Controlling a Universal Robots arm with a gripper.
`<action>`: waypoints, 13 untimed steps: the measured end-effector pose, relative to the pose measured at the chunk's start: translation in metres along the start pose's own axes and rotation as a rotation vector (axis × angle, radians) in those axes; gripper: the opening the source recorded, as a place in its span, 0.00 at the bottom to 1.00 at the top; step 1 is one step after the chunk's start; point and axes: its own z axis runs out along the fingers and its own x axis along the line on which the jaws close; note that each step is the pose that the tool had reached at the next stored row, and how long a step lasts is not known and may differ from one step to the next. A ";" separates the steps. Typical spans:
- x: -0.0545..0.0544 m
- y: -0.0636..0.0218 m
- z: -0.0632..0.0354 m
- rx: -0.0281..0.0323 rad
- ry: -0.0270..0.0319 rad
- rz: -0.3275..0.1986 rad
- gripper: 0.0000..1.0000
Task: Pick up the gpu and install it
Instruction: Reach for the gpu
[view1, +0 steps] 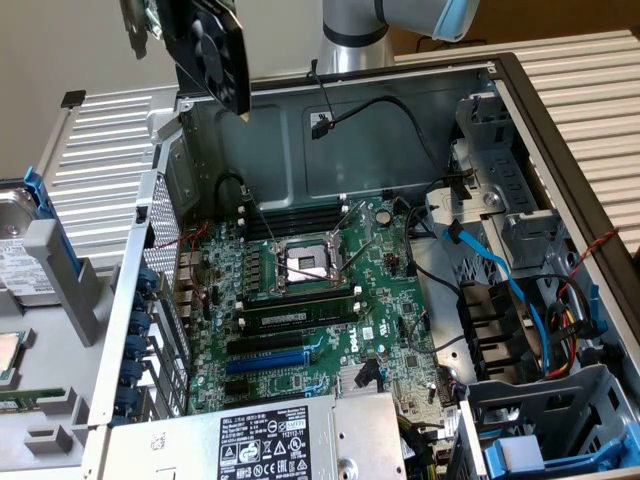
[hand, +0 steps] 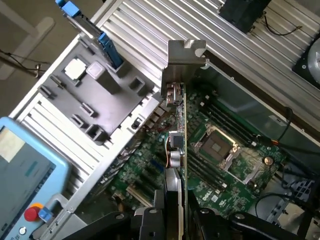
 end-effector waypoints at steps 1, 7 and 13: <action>0.000 0.0000 0.0000 0.0003 0.0017 -0.018 0.27; 0.000 0.0000 0.0000 0.0022 0.0124 -0.126 0.27; 0.000 0.0000 0.0000 0.0042 0.0233 -0.235 0.27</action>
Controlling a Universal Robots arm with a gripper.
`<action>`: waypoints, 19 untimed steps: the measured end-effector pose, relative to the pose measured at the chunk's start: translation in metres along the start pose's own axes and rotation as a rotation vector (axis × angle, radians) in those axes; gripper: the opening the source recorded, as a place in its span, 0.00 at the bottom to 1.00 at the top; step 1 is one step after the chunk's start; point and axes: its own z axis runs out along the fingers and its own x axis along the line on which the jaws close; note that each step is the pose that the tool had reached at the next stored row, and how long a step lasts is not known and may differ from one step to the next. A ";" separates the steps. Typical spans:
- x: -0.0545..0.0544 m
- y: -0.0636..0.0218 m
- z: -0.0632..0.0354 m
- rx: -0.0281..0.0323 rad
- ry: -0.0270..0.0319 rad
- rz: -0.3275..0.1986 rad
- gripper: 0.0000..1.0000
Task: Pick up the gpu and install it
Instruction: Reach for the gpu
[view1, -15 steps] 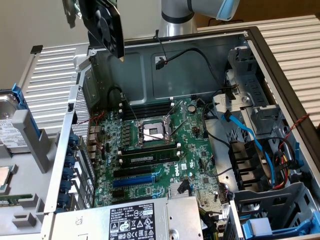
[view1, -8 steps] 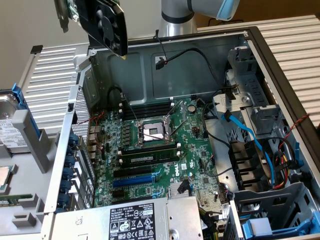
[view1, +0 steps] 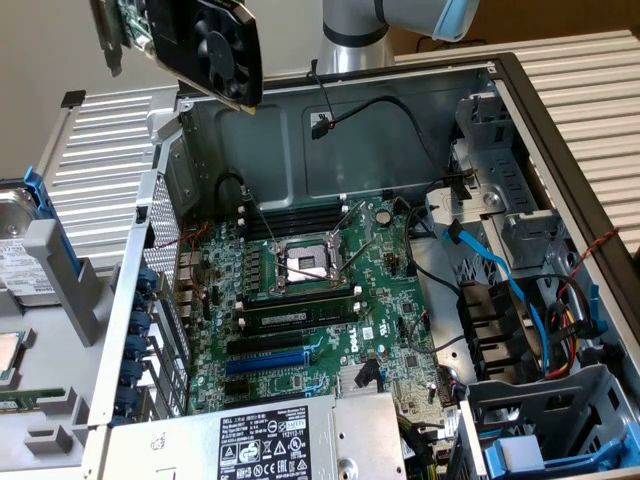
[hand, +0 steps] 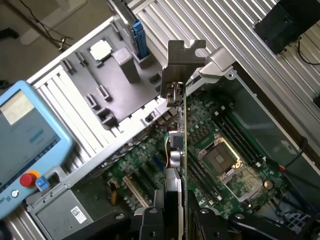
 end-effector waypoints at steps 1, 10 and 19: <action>0.000 0.0000 0.0000 0.0003 0.0019 -0.018 0.27; 0.000 0.0000 0.0000 0.0032 0.0179 -0.181 0.27; 0.000 0.0000 0.0000 0.0061 0.0339 -0.344 0.27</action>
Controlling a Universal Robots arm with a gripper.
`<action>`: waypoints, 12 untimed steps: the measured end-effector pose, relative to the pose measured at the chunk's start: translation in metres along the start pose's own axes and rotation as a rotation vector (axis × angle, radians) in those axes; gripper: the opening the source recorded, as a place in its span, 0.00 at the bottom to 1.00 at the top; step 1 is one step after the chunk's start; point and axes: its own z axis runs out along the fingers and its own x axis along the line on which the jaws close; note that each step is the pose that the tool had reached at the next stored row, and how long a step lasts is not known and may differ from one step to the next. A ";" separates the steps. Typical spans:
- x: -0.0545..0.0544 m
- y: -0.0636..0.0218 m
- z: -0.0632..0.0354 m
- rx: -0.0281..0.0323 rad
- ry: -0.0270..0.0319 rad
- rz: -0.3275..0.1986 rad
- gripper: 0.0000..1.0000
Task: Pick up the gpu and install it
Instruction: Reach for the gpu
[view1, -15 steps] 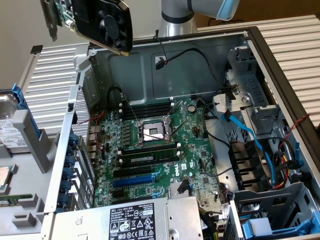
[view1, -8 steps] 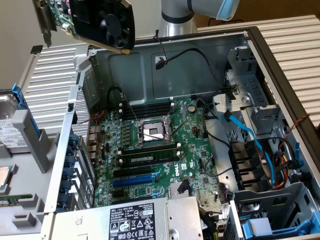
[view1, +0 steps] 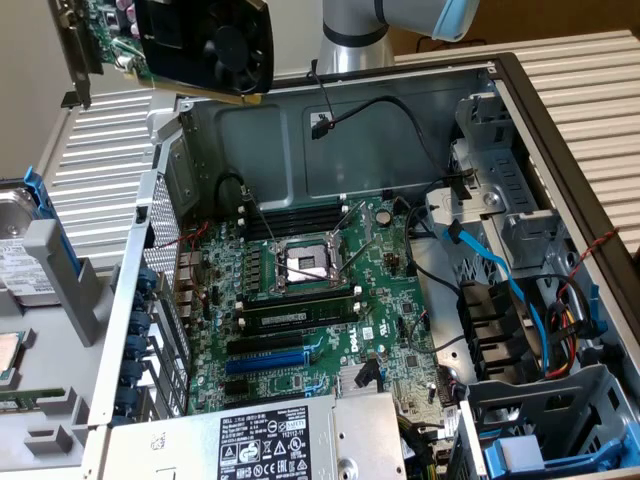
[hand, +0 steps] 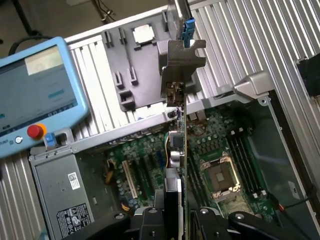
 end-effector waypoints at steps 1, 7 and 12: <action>0.000 0.0000 0.0000 0.0003 0.0019 -0.018 0.27; 0.000 0.0000 0.0000 0.0023 0.0125 -0.127 0.27; 0.000 0.0000 0.0000 0.0030 0.0167 -0.169 0.27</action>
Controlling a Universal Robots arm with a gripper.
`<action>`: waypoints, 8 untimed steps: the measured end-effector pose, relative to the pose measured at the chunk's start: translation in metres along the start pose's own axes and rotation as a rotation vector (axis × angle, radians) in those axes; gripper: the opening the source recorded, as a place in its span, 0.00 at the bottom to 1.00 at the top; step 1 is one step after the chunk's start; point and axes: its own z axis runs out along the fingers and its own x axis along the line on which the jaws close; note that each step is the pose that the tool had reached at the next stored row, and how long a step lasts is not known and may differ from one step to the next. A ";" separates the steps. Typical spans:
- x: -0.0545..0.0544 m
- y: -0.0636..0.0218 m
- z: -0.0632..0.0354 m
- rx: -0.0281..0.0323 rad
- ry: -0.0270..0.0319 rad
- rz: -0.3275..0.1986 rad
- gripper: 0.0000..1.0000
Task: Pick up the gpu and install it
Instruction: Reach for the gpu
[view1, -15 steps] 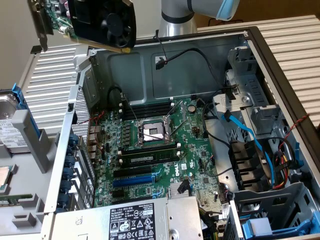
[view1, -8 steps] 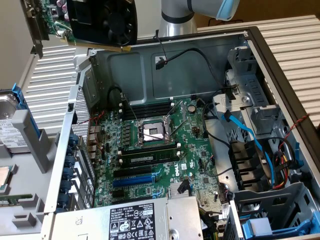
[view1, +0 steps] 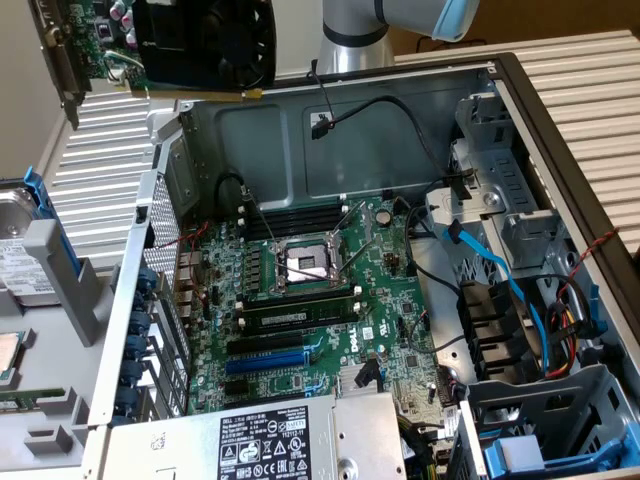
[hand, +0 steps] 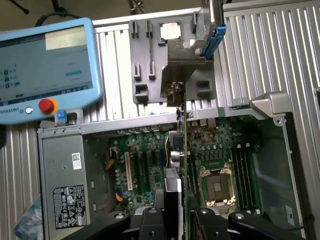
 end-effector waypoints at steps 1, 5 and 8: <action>0.000 0.0000 0.0000 0.0000 0.0000 0.000 0.27; 0.001 -0.0086 -0.0008 -0.0006 -0.0071 -0.001 0.27; 0.001 -0.0220 -0.0021 -0.0021 -0.0180 -0.002 0.27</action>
